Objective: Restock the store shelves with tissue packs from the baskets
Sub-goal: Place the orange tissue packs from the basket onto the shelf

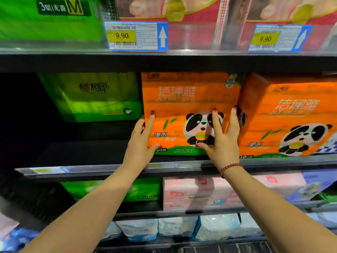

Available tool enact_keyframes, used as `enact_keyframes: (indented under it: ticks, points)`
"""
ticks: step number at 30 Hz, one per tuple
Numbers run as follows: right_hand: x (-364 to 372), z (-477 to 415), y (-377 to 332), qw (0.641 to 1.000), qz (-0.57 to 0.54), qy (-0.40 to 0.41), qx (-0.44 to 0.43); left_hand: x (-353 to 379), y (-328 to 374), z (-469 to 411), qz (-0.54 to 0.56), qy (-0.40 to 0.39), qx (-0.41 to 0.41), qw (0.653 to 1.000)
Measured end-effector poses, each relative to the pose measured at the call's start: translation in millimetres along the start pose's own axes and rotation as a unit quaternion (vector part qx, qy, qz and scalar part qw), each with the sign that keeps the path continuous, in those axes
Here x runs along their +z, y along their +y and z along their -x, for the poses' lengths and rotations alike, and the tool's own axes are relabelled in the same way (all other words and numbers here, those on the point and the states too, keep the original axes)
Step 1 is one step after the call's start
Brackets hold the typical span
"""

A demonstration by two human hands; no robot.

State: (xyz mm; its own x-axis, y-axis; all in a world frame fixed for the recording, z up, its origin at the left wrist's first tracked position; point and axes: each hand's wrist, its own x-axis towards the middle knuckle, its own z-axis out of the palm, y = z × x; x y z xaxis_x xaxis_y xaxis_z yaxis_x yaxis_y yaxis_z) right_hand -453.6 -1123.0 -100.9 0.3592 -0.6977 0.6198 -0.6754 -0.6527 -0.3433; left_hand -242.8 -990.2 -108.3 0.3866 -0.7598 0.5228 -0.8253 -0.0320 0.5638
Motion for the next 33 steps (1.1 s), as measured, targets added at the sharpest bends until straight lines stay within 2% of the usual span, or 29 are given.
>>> enact_keyframes:
  ticks: [7,13,20,25,29,33]
  points:
    - [15.2,-11.8,8.6,0.996,0.085,-0.001,-0.031,13.5,-6.4,-13.9,-0.059,0.013,0.019,0.998]
    - [27.0,-22.3,11.6,0.997,0.075,-0.005,-0.03,22.3,-12.4,-27.9,-0.102,-0.016,-0.008,0.995]
    - [31.7,-25.4,13.8,0.994,0.105,-0.004,-0.03,24.2,-17.4,-29.3,-0.084,-0.021,-0.022,0.996]
    - [27.0,-23.4,14.9,0.992,0.113,0.027,-0.053,24.1,-15.6,-28.8,-0.081,-0.018,-0.029,0.996]
    - [29.1,-24.0,16.9,0.989,0.115,0.052,-0.074,23.7,-10.8,-26.2,-0.063,0.01,-0.029,0.998]
    - [33.9,-25.4,18.7,0.994,0.069,0.038,-0.075,22.4,-5.9,-26.6,-0.1,0.046,0.017,0.994]
